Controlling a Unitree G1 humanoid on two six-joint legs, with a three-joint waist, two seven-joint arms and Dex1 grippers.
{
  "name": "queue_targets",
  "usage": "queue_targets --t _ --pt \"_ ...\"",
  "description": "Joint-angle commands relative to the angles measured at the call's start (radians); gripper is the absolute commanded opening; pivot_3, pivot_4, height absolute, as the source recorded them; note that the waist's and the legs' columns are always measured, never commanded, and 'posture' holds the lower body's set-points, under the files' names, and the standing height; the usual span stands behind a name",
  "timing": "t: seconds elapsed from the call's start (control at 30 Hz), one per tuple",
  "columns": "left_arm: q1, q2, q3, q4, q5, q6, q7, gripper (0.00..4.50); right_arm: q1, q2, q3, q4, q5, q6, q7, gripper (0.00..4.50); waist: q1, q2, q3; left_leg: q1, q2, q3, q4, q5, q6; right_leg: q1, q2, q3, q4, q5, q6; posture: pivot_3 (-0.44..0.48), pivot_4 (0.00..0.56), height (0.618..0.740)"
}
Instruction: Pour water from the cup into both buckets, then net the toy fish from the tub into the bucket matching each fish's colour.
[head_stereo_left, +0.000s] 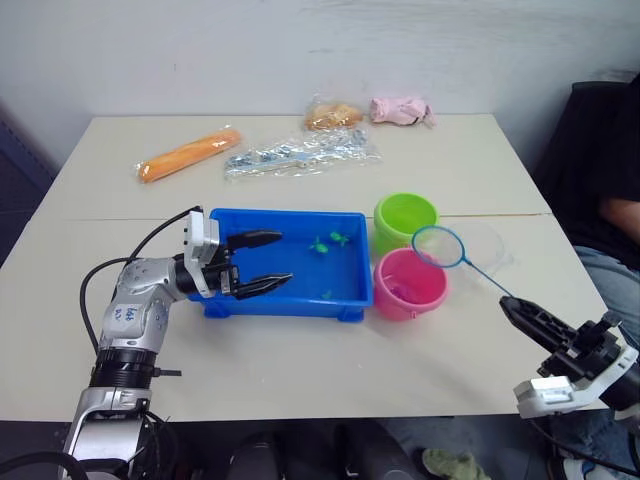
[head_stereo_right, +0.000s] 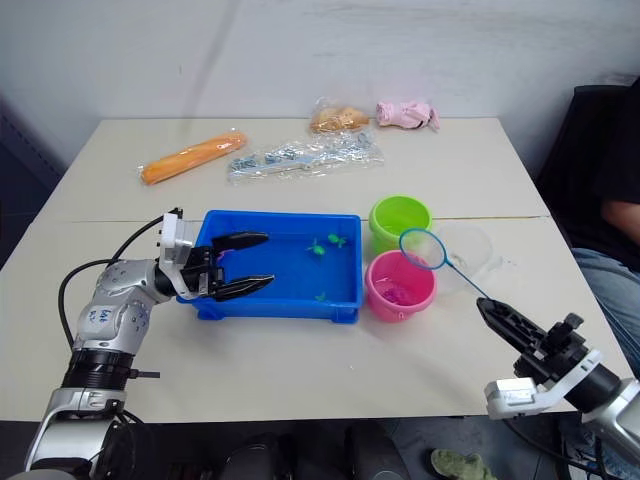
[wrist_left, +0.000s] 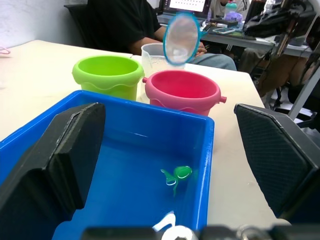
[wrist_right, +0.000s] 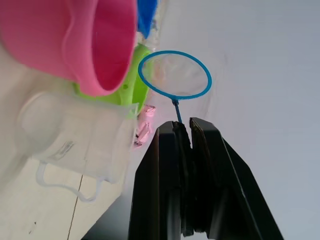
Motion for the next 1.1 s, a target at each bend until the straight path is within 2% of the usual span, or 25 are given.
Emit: queue_targets --t 0.03,0.13,0.3,0.47,0.57,0.73,0.8,0.87,0.93,1.1 --pt "0.025 0.024 0.046 -0.050 -0.023 0.004 0.011 4.44 -0.048 -0.054 0.081 -0.017 0.310 0.074 0.111 0.00 -0.006 0.000 0.000 0.003 0.000 0.000 -0.001 0.000 0.000 0.003 0.000 0.000 0.000 0.000 0.000 0.000 0.150 0.740" --pt "0.057 0.034 0.082 -0.084 -0.038 0.018 0.038 4.44 -0.158 -0.082 0.226 -0.059 0.636 0.240 0.250 0.00 -0.016 0.000 0.000 0.012 0.000 -0.001 -0.003 0.000 0.000 0.014 0.000 -0.001 -0.004 0.000 0.000 0.000 0.150 0.740" --pt "0.144 0.059 0.162 -0.179 -0.061 0.048 0.107 4.44 -0.389 -0.030 0.448 -0.190 1.203 0.644 0.433 0.00 -0.019 0.000 0.000 0.012 0.001 -0.003 -0.003 0.000 0.001 0.013 0.000 -0.001 -0.003 0.000 0.000 0.000 0.150 0.740" --pt "0.261 0.098 0.271 -0.286 -0.094 0.085 0.180 4.44 -0.602 0.062 0.552 -0.213 1.401 0.949 0.460 0.00 -0.015 -0.001 0.000 0.010 0.001 -0.004 -0.003 -0.001 0.001 0.013 -0.001 -0.003 -0.005 0.000 0.000 0.000 0.150 0.740" --pt "0.351 0.122 0.360 -0.335 -0.123 0.108 0.222 4.44 -0.742 0.101 0.612 -0.167 1.359 1.126 0.420 0.00 -0.017 -0.001 0.000 0.009 0.001 -0.004 -0.003 -0.001 0.002 0.012 -0.002 -0.004 -0.005 0.000 0.000 0.000 0.150 0.740" --pt "0.489 0.119 0.480 -0.400 -0.145 0.120 0.302 4.44 -0.928 0.120 0.749 -0.092 1.258 1.347 0.473 0.00 -0.019 -0.001 0.000 0.008 0.001 -0.005 -0.004 -0.001 0.002 0.011 -0.003 -0.004 -0.006 0.000 0.000 0.000 0.150 0.740" --pt "0.529 0.111 0.512 -0.414 -0.145 0.118 0.333 4.44 -0.963 0.151 0.774 -0.061 1.252 1.364 0.525 0.00 -0.017 -0.001 0.000 0.008 0.001 -0.006 -0.004 -0.001 0.002 0.010 -0.003 -0.005 -0.007 0.000 0.000 0.000 0.150 0.740" --pt "0.573 0.098 0.546 -0.428 -0.150 0.119 0.366 4.44 -1.009 0.175 0.839 -0.010 1.172 1.356 0.564 0.00 -0.017 -0.001 0.000 0.007 0.001 -0.006 -0.004 -0.002 0.003 0.010 -0.003 -0.006 -0.008 0.000 0.000 0.000 0.150 0.740" --pt "0.633 0.088 0.574 -0.450 -0.153 0.119 0.376 4.44 -1.040 0.221 0.891 0.072 1.063 1.321 0.544 0.00 -0.019 -0.001 0.000 0.007 0.001 -0.006 -0.004 -0.002 0.004 0.011 -0.003 -0.006 -0.009 0.000 0.000 0.000 0.150 0.740" --pt "0.724 0.086 0.628 -0.491 -0.176 0.131 0.392 4.44 -1.103 0.282 0.977 0.142 0.968 1.332 0.654 0.00 -0.021 -0.001 0.000 0.006 0.001 -0.006 -0.006 -0.003 0.003 0.010 -0.003 -0.006 -0.011 0.000 0.000 0.000 0.150 0.740"
